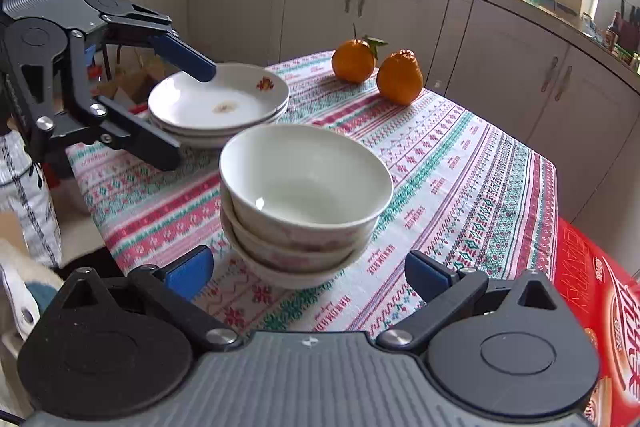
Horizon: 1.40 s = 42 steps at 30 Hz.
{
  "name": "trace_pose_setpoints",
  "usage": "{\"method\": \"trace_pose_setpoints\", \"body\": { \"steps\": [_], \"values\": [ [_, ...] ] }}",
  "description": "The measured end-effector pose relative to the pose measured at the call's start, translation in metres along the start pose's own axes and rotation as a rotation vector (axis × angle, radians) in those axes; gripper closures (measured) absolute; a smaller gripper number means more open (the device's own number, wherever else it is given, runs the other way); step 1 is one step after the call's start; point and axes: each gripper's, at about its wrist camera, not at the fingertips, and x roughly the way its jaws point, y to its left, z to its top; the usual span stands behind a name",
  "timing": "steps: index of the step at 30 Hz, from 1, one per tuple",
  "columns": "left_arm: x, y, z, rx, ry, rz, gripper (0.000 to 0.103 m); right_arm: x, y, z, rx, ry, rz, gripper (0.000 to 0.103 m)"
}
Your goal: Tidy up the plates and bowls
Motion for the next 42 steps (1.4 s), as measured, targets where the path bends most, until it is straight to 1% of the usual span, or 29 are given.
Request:
{"method": "trace_pose_setpoints", "body": {
  "steps": [2,7,13,18,26,28,38,39,40,42],
  "values": [
    [0.009,0.000,-0.008,0.014,0.029,0.002,0.001,0.006,-0.001,-0.002,-0.014,0.025,0.011,0.000],
    [0.036,0.000,-0.017,0.027,0.087,-0.058,0.001,0.024,-0.002,-0.003,-0.065,0.068,0.030,0.000],
    [0.069,0.001,-0.014,0.094,0.139,-0.116,0.002,0.043,-0.013,-0.001,-0.120,0.105,0.070,0.000],
    [0.086,0.002,-0.010,0.154,0.185,-0.162,0.004,0.053,-0.023,0.004,-0.172,0.120,0.140,0.000],
    [0.093,0.002,0.001,0.233,0.196,-0.237,0.005,0.066,-0.028,0.014,-0.250,0.136,0.249,0.001],
    [0.094,0.002,0.003,0.242,0.203,-0.255,0.007,0.067,-0.028,0.015,-0.264,0.140,0.263,0.001],
    [0.098,0.006,0.010,0.287,0.220,-0.312,0.007,0.065,-0.031,0.020,-0.290,0.139,0.300,0.006],
    [0.097,0.007,0.011,0.291,0.219,-0.317,0.009,0.066,-0.031,0.021,-0.293,0.140,0.305,0.007],
    [0.098,0.008,0.013,0.296,0.218,-0.320,0.014,0.066,-0.032,0.021,-0.295,0.141,0.312,0.007],
    [0.099,0.009,0.014,0.302,0.227,-0.335,0.015,0.067,-0.032,0.021,-0.298,0.144,0.323,0.009]
  ]
}}
